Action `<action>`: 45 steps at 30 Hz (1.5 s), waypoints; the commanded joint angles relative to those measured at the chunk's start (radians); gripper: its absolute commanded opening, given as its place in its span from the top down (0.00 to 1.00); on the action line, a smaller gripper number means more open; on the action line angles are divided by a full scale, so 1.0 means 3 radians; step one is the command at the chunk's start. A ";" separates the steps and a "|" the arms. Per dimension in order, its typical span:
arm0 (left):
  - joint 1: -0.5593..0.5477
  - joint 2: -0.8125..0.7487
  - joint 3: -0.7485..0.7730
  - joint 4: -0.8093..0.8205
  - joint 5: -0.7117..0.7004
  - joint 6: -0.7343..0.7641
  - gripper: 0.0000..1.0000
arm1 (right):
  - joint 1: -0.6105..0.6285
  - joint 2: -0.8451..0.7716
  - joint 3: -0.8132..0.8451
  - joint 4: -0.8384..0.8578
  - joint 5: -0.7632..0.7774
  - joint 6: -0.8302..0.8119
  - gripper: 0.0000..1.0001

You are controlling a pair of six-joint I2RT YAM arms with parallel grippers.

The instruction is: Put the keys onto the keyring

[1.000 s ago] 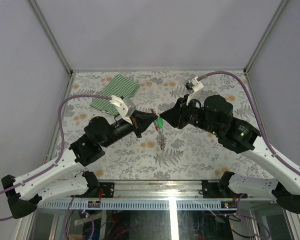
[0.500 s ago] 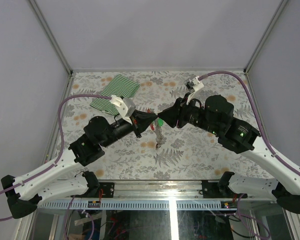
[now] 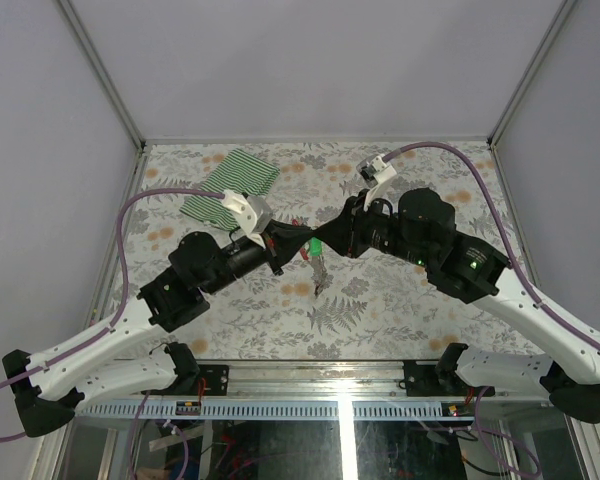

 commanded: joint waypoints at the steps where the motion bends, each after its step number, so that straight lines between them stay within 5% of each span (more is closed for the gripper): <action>1: 0.0006 -0.0015 0.0153 0.0208 -0.0017 0.0045 1.00 | 0.0019 0.0007 0.0147 0.0024 0.0000 -0.0037 0.82; 6: 0.0006 -0.0016 0.0156 0.0203 -0.0022 0.0057 1.00 | 0.0020 -0.0048 0.0143 0.0018 0.0100 -0.0065 0.84; 9: 0.0005 -0.0012 0.0156 0.0198 -0.0023 0.0062 1.00 | 0.0017 -0.0088 0.0123 0.0045 0.0121 -0.0069 0.71; 13: 0.0007 -0.0012 0.0156 0.0199 -0.0020 0.0059 1.00 | 0.0018 -0.0123 0.0104 0.0076 0.0125 -0.0068 0.68; 26: 0.0005 -0.0038 0.0160 0.0197 -0.0012 0.0060 1.00 | 0.0020 -0.0138 0.0111 0.0026 0.0186 -0.0062 1.00; 45: 0.0005 -0.0188 0.0028 0.0441 0.0266 0.0131 1.00 | 0.0021 -0.0151 0.0035 -0.0101 0.0349 -0.0057 1.00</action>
